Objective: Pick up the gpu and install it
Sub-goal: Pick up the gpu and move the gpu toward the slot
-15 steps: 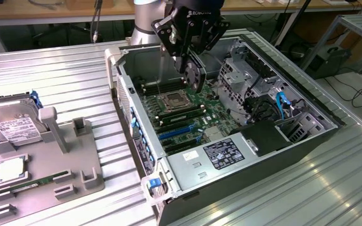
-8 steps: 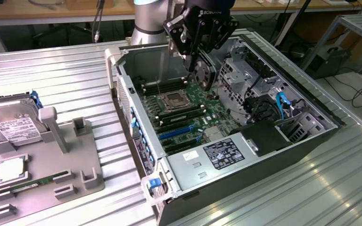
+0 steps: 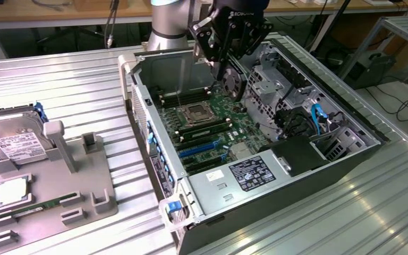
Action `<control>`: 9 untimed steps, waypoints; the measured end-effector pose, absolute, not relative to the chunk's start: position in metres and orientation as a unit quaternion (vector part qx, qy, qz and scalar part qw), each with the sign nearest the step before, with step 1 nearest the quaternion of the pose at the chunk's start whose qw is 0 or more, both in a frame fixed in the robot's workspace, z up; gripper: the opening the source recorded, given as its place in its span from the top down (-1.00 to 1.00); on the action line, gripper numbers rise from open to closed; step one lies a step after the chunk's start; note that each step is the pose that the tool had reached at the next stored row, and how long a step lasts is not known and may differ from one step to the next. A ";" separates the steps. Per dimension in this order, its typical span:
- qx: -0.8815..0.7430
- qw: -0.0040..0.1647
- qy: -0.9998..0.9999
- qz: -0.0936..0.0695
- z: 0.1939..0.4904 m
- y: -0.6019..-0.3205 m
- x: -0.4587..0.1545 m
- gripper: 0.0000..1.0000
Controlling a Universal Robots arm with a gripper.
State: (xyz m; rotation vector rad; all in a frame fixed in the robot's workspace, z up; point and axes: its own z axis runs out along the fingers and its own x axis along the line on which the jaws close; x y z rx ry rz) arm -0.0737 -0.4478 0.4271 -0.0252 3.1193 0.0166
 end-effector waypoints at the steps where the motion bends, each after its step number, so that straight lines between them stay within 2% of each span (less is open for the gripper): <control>1: -0.008 0.011 1.000 0.005 0.427 -0.448 -0.073 0.44; 9: -0.008 0.011 1.000 0.005 0.427 -0.448 -0.061 0.44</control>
